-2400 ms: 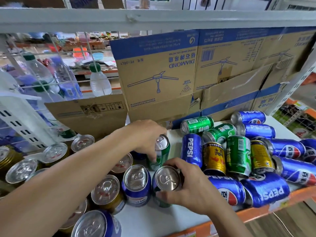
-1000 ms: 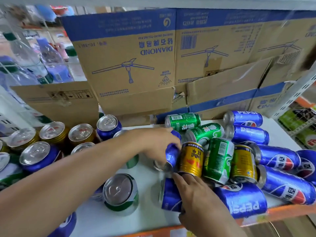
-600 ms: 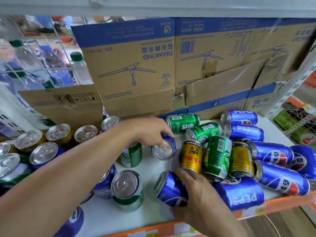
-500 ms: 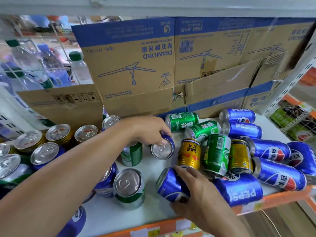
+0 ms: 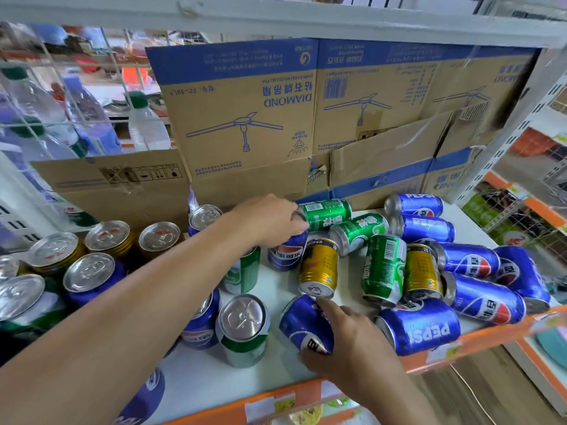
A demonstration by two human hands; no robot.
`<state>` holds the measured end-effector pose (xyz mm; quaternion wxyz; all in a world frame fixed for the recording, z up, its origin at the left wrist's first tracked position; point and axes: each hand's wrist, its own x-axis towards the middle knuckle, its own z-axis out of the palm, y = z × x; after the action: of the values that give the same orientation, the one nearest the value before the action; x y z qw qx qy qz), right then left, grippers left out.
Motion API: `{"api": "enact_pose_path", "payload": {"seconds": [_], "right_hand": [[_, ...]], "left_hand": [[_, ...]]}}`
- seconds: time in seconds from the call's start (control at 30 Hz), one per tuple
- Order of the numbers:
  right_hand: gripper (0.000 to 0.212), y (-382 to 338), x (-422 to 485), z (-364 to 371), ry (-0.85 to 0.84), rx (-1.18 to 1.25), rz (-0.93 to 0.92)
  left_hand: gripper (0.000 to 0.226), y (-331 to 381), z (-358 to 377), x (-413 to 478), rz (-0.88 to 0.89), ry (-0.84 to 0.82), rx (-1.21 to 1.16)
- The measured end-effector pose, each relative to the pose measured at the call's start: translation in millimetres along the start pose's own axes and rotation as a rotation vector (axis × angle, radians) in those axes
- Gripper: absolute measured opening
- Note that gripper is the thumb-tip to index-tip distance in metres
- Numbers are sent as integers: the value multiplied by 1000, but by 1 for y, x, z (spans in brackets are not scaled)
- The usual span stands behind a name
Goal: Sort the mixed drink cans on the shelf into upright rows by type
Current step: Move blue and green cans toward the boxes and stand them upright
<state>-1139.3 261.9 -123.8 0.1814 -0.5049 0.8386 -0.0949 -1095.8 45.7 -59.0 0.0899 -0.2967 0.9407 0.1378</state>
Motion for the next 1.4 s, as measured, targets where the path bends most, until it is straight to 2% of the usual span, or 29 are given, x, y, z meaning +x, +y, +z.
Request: {"api": "enact_pose_path", "payload": {"seconds": [0.07,0.13,0.2,0.3,0.43,0.5,0.67,0.93,1.13,1.2,1.27,1.4], "right_hand": [[83,2,-2,0,-45,6,12],[96,4,-4,-1,-122,2,28],[102,6,-6,-1,-155,20,49],[89,6,-10,-2,-55,144,66],[65,-3,-8,-8,129,366,77],[60,-9,-3,-9,201,388,50],[56,-20,10,-13,239,443,-36],[46,-32,33,-14,146,620,-161],[40,-28,27,-17,162,550,-190],[39,-24,22,-16,148,540,-166],[47,-20,21,-15,137,518,-134],[44,-14,21,-20,74,502,-159]], "left_hand": [[75,-4,4,-3,-15,-60,57],[86,-8,8,-6,-19,-37,62],[73,-12,8,-8,-28,18,3],[63,-20,6,-12,-18,48,-138],[63,-30,8,-17,3,72,-217],[65,-33,11,-18,9,79,-228],[71,-41,18,-21,19,93,-272],[66,-44,22,-15,2,94,-236],[71,-45,25,-13,-14,176,-179],[69,-43,26,-14,-20,202,-172],[64,-44,26,-13,-26,210,-185],[58,-44,26,-10,-46,242,-203]]}}
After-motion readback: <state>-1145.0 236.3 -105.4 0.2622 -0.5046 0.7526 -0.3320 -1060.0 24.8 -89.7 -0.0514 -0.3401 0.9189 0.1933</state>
